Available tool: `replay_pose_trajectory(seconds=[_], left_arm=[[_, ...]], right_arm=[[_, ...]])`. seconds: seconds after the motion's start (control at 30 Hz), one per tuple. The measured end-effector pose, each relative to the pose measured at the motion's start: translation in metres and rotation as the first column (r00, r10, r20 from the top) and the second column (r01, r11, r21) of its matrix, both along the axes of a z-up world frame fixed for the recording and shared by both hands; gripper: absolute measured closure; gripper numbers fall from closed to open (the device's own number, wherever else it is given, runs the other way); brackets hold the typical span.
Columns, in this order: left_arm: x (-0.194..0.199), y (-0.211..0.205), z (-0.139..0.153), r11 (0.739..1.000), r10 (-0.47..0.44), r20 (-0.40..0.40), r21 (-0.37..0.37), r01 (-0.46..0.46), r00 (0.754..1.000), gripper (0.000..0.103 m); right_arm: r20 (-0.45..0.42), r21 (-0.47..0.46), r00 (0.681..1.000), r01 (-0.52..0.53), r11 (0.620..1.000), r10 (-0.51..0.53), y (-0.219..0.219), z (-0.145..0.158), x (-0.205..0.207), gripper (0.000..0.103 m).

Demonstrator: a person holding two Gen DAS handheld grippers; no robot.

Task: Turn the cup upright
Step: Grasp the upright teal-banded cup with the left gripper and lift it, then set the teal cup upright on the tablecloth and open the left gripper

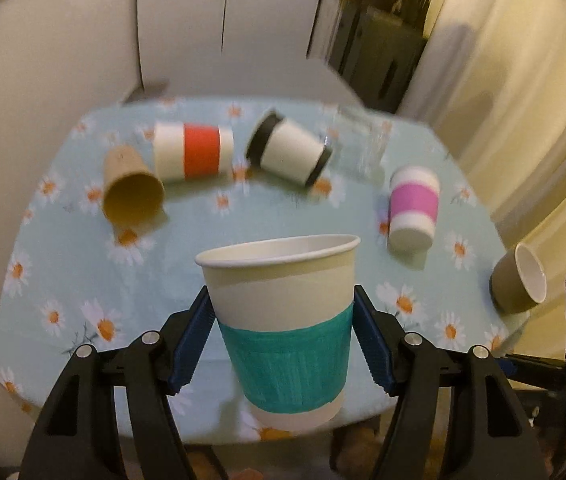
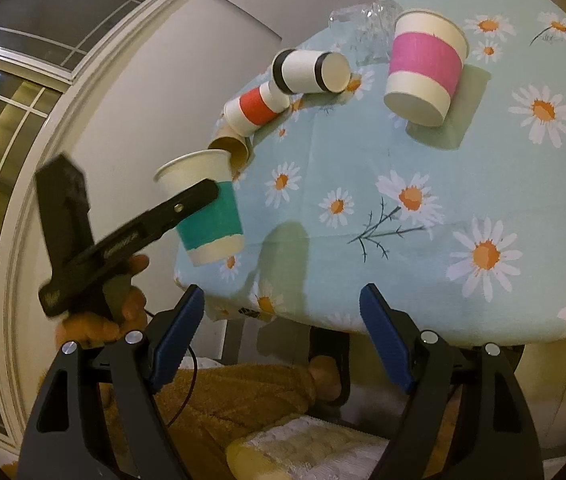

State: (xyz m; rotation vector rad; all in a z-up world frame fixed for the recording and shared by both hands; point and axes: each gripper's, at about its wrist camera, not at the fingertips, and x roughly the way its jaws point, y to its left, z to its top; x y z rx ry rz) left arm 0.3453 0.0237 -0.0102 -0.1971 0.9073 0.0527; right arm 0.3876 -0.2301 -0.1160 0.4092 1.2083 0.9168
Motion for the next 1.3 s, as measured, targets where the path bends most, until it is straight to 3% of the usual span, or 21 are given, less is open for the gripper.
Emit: replay_pose_trajectory(seconds=[0.17, 0.27, 0.37, 0.57, 0.77, 0.9, 1.0, 1.07, 1.2, 1.3], left_arm=[[-0.025, -0.009, -0.008, 0.998, 0.016, 0.18, 0.049, -0.025, 0.984, 0.037], [-0.04, -0.013, -0.021, 0.997, 0.027, 0.292, 0.055, -0.044, 0.956, 0.037], [-0.057, -0.026, -0.035, 0.993, 0.003, 0.43, 0.108, -0.055, 0.903, 0.037], [-0.066, -0.04, -0.057, 0.98, 0.002, 0.552, 0.164, -0.111, 0.834, 0.037], [-0.067, -0.046, -0.077, 0.958, 0.032, 0.624, 0.202, -0.201, 0.781, 0.036], [-0.063, -0.047, -0.093, 0.939, 0.041, 0.622, 0.244, -0.244, 0.782, 0.036], [-0.067, -0.042, -0.097, 0.932, 0.072, 0.637, 0.232, -0.279, 0.768, 0.036], [-0.066, -0.042, -0.099, 0.931, 0.074, 0.629, 0.234, -0.279, 0.774, 0.036], [-0.065, -0.045, -0.102, 0.931, 0.059, 0.618, 0.25, -0.266, 0.784, 0.024], [-0.065, -0.046, -0.101, 0.932, 0.061, 0.616, 0.246, -0.266, 0.785, 0.021]], right_arm=[[0.009, -0.014, 1.0, -0.003, 1.0, 0.003, 0.003, -0.003, -0.001, 0.023], [0.037, -0.026, 0.999, 0.0, 1.0, 0.001, 0.004, -0.002, -0.002, 0.023], [0.07, -0.046, 0.998, -0.001, 0.999, 0.004, 0.007, 0.0, -0.005, 0.023], [0.108, -0.105, 0.994, -0.01, 0.994, 0.022, 0.014, -0.005, -0.008, 0.023], [0.113, -0.102, 0.994, 0.009, 0.995, 0.003, 0.01, -0.006, -0.005, 0.023], [0.101, -0.099, 0.995, 0.019, 0.995, -0.009, 0.005, -0.01, -0.004, 0.023], [0.095, -0.094, 0.995, 0.021, 0.995, -0.012, 0.002, -0.012, -0.003, 0.023], [0.093, -0.095, 0.996, 0.021, 0.995, -0.012, 0.002, -0.014, -0.002, 0.023], [0.085, -0.092, 0.996, 0.014, 0.996, -0.006, 0.004, -0.015, -0.004, 0.023], [0.081, -0.092, 0.997, 0.01, 0.996, -0.003, 0.004, -0.017, -0.006, 0.023]])
